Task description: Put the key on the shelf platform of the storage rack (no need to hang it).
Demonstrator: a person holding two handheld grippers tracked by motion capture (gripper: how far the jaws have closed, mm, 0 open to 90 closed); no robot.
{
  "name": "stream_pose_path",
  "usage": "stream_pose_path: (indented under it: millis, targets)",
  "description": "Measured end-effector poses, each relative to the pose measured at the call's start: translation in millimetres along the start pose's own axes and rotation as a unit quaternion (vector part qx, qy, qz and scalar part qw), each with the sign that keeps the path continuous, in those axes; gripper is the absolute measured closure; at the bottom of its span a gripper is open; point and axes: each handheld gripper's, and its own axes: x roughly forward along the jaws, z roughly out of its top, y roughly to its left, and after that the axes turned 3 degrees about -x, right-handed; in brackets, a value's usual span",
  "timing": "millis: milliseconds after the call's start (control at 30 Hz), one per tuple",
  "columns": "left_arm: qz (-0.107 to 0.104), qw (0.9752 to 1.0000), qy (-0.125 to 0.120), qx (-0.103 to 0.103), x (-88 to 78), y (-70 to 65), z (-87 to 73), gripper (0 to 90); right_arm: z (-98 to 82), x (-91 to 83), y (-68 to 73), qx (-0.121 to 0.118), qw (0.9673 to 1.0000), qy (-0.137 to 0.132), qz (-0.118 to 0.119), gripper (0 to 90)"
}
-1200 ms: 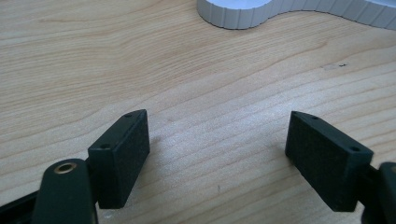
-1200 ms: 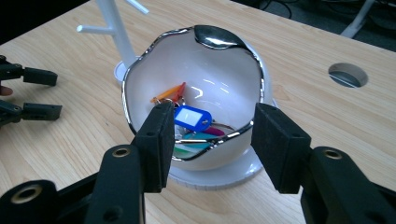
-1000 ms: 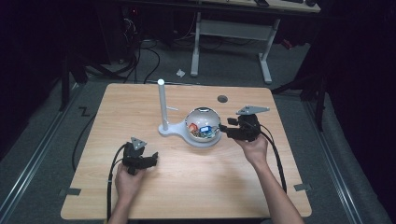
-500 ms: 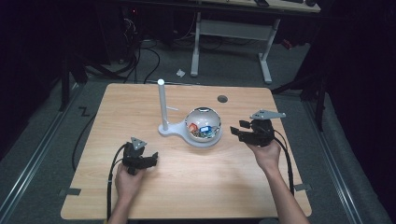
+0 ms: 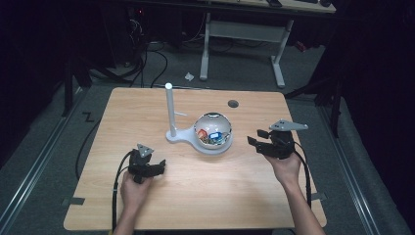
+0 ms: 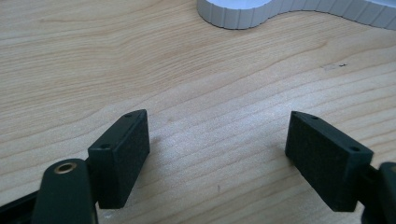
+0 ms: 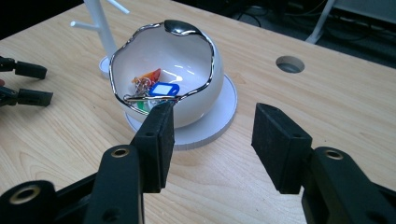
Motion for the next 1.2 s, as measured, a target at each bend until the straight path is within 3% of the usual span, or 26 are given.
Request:
stream_pose_path:
  millis: [633, 1200]
  targets:
    - [0.000, 1.0000, 0.000, 0.000, 0.0, 0.0, 0.0, 22.1, -26.1, -17.2, -5.0, 0.030, 0.9995, -0.013, -0.004, 49.1]
    - [0.000, 1.0000, 0.000, 0.001, 0.0, 0.1, 0.0, 22.1, -46.6, -21.3, -3.4, 0.043, 0.9991, -0.006, -0.001, 49.0]
